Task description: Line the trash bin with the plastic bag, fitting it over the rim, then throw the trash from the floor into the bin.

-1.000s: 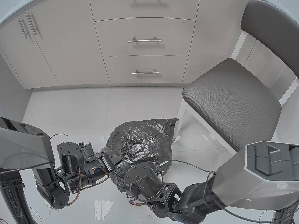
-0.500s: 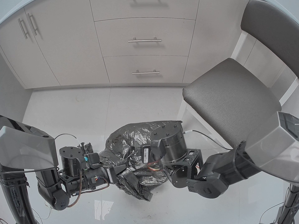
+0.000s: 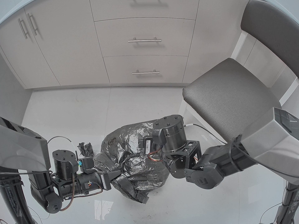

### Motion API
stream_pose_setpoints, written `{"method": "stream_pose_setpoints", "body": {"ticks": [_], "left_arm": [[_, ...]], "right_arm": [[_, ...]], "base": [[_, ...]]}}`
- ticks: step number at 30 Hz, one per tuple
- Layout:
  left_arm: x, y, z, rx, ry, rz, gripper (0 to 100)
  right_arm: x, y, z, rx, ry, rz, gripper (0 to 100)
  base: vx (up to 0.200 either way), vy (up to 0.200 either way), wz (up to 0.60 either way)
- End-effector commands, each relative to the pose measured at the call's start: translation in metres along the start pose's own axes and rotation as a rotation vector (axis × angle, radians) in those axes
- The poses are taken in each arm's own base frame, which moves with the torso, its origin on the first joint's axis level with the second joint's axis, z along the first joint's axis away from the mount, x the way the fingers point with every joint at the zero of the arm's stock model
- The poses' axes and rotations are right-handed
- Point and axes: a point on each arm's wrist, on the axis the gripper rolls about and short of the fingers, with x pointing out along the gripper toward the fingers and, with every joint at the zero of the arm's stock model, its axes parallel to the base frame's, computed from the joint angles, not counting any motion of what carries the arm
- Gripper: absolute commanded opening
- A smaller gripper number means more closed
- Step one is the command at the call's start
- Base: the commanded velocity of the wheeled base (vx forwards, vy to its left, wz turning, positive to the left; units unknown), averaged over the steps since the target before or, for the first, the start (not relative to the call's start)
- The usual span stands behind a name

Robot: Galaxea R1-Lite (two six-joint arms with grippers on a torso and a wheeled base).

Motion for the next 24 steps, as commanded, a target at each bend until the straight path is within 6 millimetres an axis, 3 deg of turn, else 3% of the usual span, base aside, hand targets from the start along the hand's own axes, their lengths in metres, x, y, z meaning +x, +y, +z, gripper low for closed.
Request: {"method": "stream_pose_setpoints", "body": {"ticks": [1, 6, 17, 24], "left_arm": [[-0.011, -0.006, 0.001, 0.009, -0.006, -0.016, 0], [-0.014, -0.005, -0.004, -0.003, 0.017, -0.006, 0], [-0.011, -0.004, -0.005, -0.006, 0.024, -0.005, 0], [-0.011, -0.004, -0.005, -0.009, 0.024, -0.005, 0]], "right_arm": [[0.027, -0.008, -0.007, -0.007, 0.014, -0.044, 100], [0.053, -0.023, -0.002, -0.004, 0.025, -0.107, 100], [0.061, -0.046, 0.007, 0.023, 0.015, -0.158, 100], [0.062, -0.047, 0.007, 0.057, 0.031, -0.119, 100]], "base": [[0.0, 0.0, 0.0], [0.0, 0.0, 0.0], [0.0, 0.0, 0.0], [0.0, 0.0, 0.0]]}}
